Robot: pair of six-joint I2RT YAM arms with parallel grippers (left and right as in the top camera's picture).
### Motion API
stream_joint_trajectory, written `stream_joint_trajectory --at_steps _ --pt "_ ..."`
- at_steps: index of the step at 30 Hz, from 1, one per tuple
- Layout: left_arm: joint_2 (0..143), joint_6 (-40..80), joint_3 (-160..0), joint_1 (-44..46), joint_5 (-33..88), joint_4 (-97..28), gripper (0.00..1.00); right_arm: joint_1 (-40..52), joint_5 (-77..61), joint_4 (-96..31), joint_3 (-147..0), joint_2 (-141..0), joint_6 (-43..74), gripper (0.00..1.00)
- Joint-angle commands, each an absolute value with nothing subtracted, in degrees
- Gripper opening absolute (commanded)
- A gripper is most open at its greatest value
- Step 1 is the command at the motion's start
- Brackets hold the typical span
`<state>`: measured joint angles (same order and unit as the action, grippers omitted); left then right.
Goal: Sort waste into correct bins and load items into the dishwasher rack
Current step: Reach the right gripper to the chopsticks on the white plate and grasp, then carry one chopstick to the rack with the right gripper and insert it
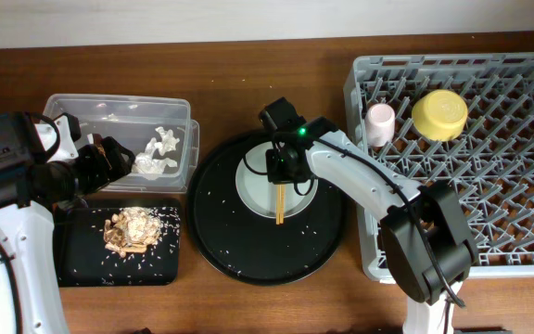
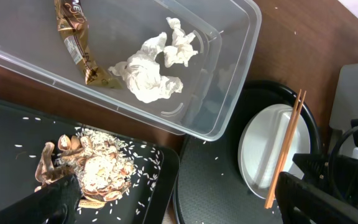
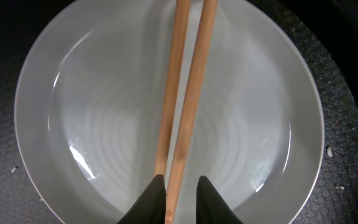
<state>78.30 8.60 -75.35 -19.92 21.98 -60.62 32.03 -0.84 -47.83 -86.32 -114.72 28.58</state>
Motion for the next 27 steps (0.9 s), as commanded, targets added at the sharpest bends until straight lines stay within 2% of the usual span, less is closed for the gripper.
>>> stream_joint_trajectory --at_steps 1,27 --pt "77.2 8.2 -75.0 -20.2 21.6 -60.6 1.0 32.4 0.7 -47.7 -86.0 -115.8 30.9 0.17" --pt "77.2 8.2 -75.0 -20.2 21.6 -60.6 1.0 33.1 0.7 -45.1 -82.8 -115.9 35.0 0.16"
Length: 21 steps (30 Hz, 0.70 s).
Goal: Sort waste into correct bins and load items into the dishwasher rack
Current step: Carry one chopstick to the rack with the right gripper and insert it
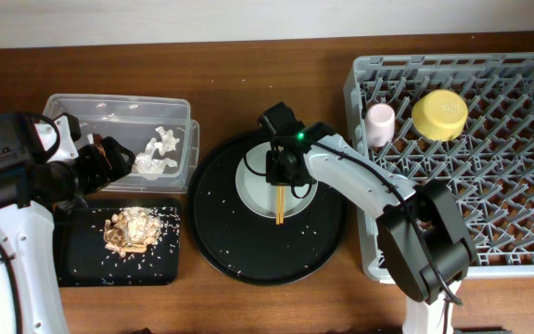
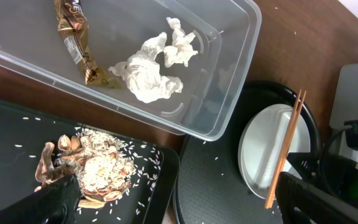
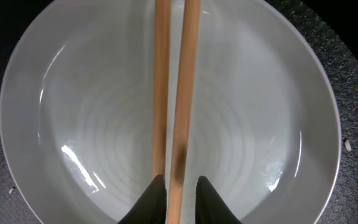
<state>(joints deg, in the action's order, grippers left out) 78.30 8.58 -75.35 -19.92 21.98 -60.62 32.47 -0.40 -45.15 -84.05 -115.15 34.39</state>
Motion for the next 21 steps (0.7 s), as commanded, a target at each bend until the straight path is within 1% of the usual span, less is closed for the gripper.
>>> stream_joint_trajectory --at_steps 1,12,13,16,21 --pt "77.2 8.2 -75.0 -20.2 21.6 -60.6 1.0 33.1 0.7 -45.1 -82.5 -115.9 35.0 0.16" --pt "77.2 8.2 -75.0 -20.2 21.6 -60.6 1.0 33.1 0.7 -42.4 -80.2 -115.9 35.0 0.16" --pt "77.2 8.2 -75.0 -20.2 21.6 -60.6 1.0 33.1 0.7 -42.4 -80.2 -115.9 35.0 0.16" --pt "77.2 8.2 -75.0 -20.2 21.6 -60.6 1.0 33.1 0.7 -42.3 -80.2 -115.9 35.0 0.05" --pt "77.2 8.2 -75.0 -20.2 21.6 -60.6 1.0 32.9 0.7 -42.4 -80.6 -115.7 35.0 0.04"
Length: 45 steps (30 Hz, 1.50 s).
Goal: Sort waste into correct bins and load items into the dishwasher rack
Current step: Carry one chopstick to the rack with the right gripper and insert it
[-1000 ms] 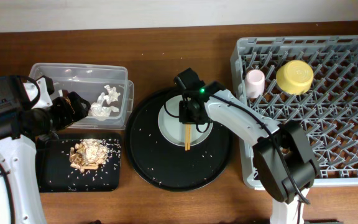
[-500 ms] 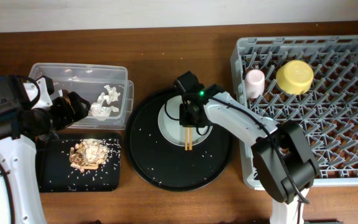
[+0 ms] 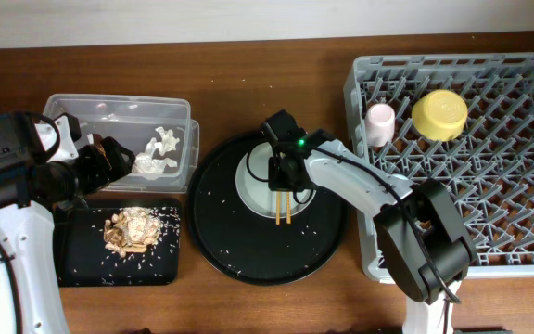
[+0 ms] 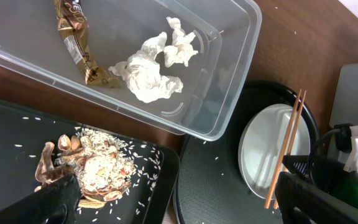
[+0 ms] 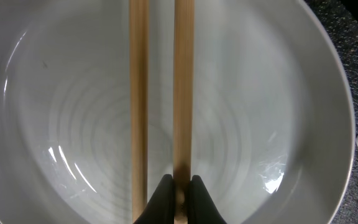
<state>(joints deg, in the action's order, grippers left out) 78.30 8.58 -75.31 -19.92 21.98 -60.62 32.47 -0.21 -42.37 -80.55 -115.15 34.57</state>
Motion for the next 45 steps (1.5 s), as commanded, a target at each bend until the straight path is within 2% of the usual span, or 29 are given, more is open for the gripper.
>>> stream_joint_trajectory --at_steps 1,6,9,12,17,24,32,45 --pt "77.2 8.2 -75.0 -20.2 21.6 -60.6 1.0 32.9 0.7 -42.7 -81.0 -115.5 34.7 0.04" --pt "77.2 8.2 -75.0 -20.2 21.6 -60.6 1.0 32.4 0.7 -46.5 -86.7 -112.1 30.4 0.04" --pt "77.2 8.2 -75.0 -20.2 21.6 -60.6 1.0 30.4 0.9 -52.1 -91.2 -108.8 29.5 0.04" --pt "77.2 8.2 -75.0 -20.2 21.6 -60.6 1.0 27.1 0.7 -58.7 -94.6 -105.1 23.8 0.04" --pt "77.2 8.2 -75.0 -20.2 21.6 -60.6 1.0 18.7 0.7 -69.5 -97.0 -99.4 11.9 0.04" --pt "77.2 8.2 -75.0 -20.2 21.6 -60.6 1.0 2.0 0.8 -79.7 -96.9 -97.9 -5.3 0.04" --pt "77.2 8.2 -75.0 -20.2 21.6 -60.5 1.0 -9.9 0.7 -78.6 -96.7 -100.3 -8.9 0.04" --pt "77.2 8.2 -75.0 -20.2 21.6 -60.6 1.0 -10.5 0.7 -76.1 -96.6 -108.2 -12.2 0.04"
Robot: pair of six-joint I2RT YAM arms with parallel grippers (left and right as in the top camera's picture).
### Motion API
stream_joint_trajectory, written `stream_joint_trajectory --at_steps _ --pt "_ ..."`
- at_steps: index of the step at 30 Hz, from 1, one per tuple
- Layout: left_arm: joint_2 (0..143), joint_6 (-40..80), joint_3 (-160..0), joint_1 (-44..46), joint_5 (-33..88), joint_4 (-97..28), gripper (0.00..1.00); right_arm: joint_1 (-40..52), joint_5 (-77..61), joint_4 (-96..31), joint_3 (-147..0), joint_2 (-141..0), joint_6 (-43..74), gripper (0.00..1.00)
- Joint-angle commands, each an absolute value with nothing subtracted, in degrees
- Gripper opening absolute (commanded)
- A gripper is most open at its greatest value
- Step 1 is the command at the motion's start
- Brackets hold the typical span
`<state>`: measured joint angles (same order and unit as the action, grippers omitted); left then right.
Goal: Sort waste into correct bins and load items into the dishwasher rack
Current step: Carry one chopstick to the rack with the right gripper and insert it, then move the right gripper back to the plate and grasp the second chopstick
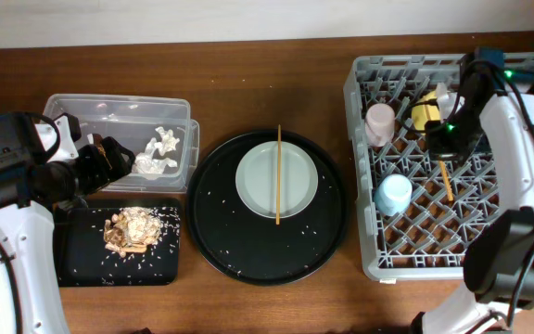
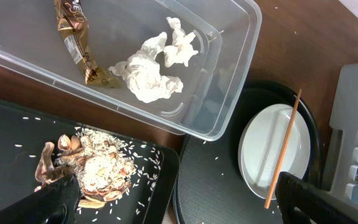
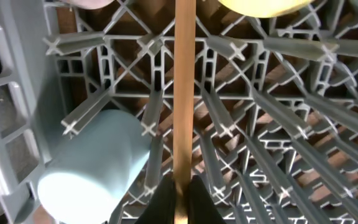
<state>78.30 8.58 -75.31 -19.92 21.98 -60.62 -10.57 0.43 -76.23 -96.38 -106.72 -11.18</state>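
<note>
One wooden chopstick (image 1: 278,174) lies across the white plate (image 1: 295,190) on the round black tray (image 1: 221,232). My right gripper (image 1: 442,154) is over the grey dishwasher rack (image 1: 527,232), shut on the other chopstick (image 3: 184,93), which points down over the rack's tines beside a light blue cup (image 3: 92,162). The right gripper (image 3: 180,202) pinches the stick's end. My left gripper (image 2: 179,205) is open and empty, over the black rectangular tray of rice and food scraps (image 2: 92,171). The clear bin (image 2: 229,74) holds crumpled tissue (image 2: 154,68) and a brown wrapper (image 2: 76,43).
In the rack stand a pink cup (image 1: 378,123), the light blue cup (image 1: 393,195) and a yellow bowl (image 1: 426,113), partly behind my right arm. Rice grains are scattered over both black trays. The wooden table (image 1: 276,65) runs behind them.
My right gripper, shut on one chopstick at the plate, is now over the dishwasher rack with that chopstick in it. The second chopstick stays on the plate. The left arm has not moved.
My right gripper was low over the plate with its fingers slightly apart around the chopsticks. Then it stood astride the right stick, then shut on it. Now that stick is over the rack and one remains on the plate. The left gripper stayed open throughout.
</note>
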Motion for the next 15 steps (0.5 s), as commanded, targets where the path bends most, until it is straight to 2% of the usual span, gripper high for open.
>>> stream_joint_trajectory --at_steps 1,2,3,7,12,15 --pt "77.2 8.2 -75.0 -20.2 21.6 -60.6 1.0 -10.5 0.7 -76.0 -96.7 -108.5 -12.2 0.04" --pt "77.2 8.2 -75.0 -20.2 21.6 -60.6 1.0 -10.5 0.7 -76.0 -96.6 -108.8 -12.2 0.08" --pt "77.2 8.2 -75.0 -20.2 21.6 -60.6 1.0 -10.5 0.7 -76.0 -96.7 -109.1 -12.2 0.23" --pt "77.2 8.2 -75.0 -20.2 21.6 -60.6 1.0 -10.5 0.7 -76.0 -96.6 -109.3 -12.0 0.42" --pt "77.2 8.2 -75.0 -20.2 21.6 -60.6 1.0 -10.5 -2.1 -75.8 -96.7 -109.3 -10.9 0.45" --pt "77.2 8.2 -75.0 -20.2 21.6 -60.6 1.0 -9.6 -19.9 -76.4 -96.7 -109.3 -7.0 0.44"
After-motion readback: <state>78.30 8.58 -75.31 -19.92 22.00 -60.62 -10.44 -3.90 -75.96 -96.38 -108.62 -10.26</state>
